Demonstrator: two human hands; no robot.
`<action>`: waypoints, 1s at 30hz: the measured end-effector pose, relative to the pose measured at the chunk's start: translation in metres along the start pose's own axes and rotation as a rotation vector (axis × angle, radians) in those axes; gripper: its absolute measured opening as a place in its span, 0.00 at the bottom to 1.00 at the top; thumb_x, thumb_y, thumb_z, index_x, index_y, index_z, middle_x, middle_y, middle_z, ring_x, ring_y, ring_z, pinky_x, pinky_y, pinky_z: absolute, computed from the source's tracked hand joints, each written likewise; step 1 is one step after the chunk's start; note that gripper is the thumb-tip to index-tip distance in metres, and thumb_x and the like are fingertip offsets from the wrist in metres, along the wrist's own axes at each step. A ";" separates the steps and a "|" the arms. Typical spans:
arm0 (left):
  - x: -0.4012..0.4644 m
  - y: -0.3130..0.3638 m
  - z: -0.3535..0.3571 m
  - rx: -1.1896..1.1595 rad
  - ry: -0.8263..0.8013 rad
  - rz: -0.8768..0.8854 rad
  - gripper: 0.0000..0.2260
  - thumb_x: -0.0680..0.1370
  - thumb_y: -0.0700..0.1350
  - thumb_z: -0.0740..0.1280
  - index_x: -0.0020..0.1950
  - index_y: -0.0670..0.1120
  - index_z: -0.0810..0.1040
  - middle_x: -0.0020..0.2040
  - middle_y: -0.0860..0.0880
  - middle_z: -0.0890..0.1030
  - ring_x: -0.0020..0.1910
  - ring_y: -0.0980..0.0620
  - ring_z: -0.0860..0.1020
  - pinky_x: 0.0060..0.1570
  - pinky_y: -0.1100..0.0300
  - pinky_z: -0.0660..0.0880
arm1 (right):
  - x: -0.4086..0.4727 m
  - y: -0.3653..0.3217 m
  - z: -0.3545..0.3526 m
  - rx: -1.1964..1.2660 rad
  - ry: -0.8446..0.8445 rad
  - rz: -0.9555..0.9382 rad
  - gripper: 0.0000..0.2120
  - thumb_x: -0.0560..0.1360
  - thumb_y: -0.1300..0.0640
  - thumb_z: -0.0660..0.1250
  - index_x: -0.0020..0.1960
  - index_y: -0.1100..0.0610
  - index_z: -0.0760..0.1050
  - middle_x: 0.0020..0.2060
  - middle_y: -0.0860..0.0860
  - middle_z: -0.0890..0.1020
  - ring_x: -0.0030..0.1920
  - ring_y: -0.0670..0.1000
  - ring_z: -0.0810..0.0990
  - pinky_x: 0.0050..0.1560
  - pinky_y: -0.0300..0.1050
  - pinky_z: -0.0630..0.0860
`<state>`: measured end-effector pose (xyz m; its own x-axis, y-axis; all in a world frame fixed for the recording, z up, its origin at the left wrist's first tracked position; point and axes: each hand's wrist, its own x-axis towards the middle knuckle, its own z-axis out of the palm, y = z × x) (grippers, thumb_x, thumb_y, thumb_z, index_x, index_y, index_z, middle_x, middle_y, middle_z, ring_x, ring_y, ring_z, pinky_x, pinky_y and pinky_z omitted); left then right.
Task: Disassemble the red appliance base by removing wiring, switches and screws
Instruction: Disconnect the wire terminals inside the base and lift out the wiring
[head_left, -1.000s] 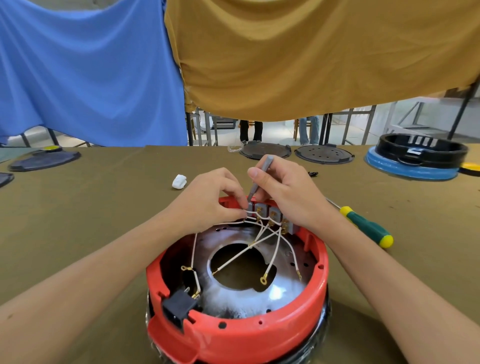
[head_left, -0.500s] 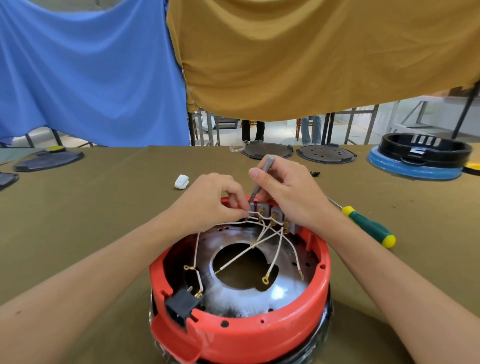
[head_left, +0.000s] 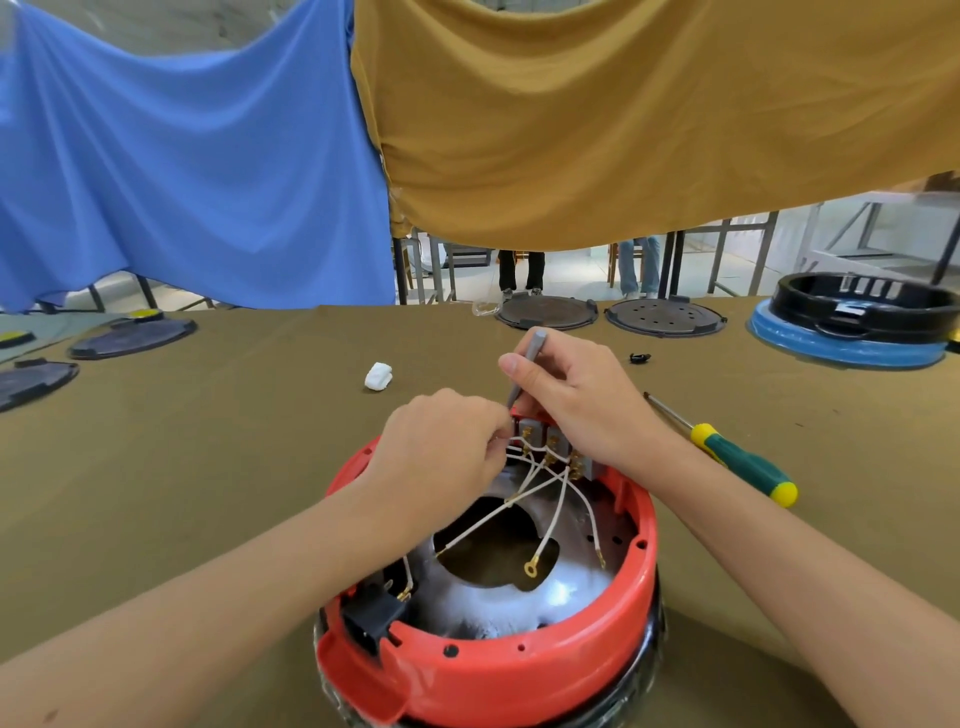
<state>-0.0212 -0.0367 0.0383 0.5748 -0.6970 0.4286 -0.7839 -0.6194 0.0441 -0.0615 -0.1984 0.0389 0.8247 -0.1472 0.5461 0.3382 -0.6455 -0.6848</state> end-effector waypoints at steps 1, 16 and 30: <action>-0.001 -0.001 0.000 -0.006 -0.006 -0.003 0.06 0.78 0.48 0.62 0.44 0.51 0.78 0.27 0.51 0.67 0.33 0.47 0.72 0.31 0.56 0.66 | 0.000 0.000 0.000 0.000 0.000 -0.001 0.11 0.81 0.51 0.65 0.44 0.56 0.76 0.32 0.49 0.84 0.34 0.47 0.82 0.41 0.48 0.79; 0.003 -0.006 0.001 -0.227 0.033 -0.004 0.10 0.74 0.42 0.70 0.36 0.55 0.78 0.21 0.54 0.67 0.25 0.54 0.67 0.36 0.51 0.75 | 0.010 0.004 0.000 0.077 -0.013 0.093 0.12 0.82 0.53 0.64 0.44 0.59 0.75 0.28 0.50 0.82 0.31 0.49 0.82 0.38 0.44 0.78; 0.005 -0.008 0.004 -0.322 0.046 -0.022 0.12 0.73 0.41 0.72 0.34 0.55 0.76 0.21 0.55 0.69 0.27 0.56 0.69 0.32 0.57 0.70 | 0.008 0.000 0.004 -0.037 -0.005 -0.005 0.12 0.82 0.51 0.63 0.44 0.58 0.75 0.32 0.52 0.82 0.34 0.50 0.82 0.40 0.48 0.77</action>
<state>-0.0107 -0.0364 0.0366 0.5870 -0.6632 0.4644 -0.8096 -0.4829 0.3336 -0.0529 -0.1966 0.0407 0.8256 -0.1401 0.5466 0.3254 -0.6732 -0.6640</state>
